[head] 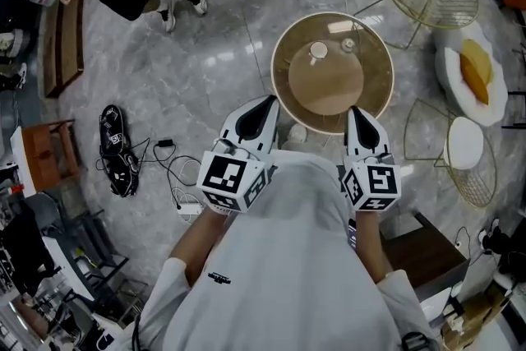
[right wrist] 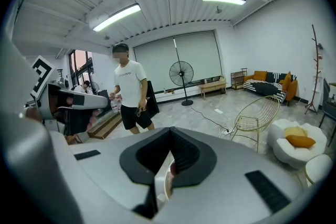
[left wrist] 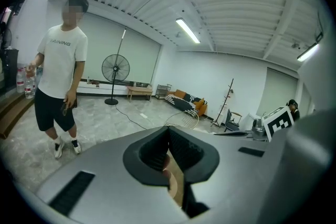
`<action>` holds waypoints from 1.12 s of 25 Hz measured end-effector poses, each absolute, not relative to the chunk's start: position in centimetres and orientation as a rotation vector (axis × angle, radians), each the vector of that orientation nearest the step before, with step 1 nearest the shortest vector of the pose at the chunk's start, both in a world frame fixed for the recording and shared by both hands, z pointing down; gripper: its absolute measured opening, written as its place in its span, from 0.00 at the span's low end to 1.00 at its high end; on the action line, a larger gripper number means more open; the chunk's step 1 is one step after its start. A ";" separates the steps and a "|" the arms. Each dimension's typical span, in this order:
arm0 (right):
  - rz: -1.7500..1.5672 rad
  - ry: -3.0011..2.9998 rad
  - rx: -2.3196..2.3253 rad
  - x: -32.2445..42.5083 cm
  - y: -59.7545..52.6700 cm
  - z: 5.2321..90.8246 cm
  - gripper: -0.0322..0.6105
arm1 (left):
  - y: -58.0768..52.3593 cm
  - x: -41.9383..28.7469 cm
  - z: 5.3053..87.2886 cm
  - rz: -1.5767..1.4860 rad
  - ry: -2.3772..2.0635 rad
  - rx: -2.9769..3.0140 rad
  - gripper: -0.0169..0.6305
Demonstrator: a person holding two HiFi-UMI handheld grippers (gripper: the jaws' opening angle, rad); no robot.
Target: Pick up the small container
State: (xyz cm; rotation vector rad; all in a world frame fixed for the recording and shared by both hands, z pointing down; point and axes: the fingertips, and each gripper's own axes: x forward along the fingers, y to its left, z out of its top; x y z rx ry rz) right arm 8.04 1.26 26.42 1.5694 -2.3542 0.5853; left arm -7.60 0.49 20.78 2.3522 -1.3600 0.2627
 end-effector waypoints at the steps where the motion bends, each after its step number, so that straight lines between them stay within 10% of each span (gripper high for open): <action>1: 0.587 -2.348 1.575 8.2 1.2 26.5 0.06 | 0.3 -7.4 20.9 0.267 -1.349 2.354 0.05; 28: 0.652 -2.205 1.643 11.1 -6.6 37.0 0.12 | -6.6 -5.7 30.2 0.485 -1.192 2.222 0.05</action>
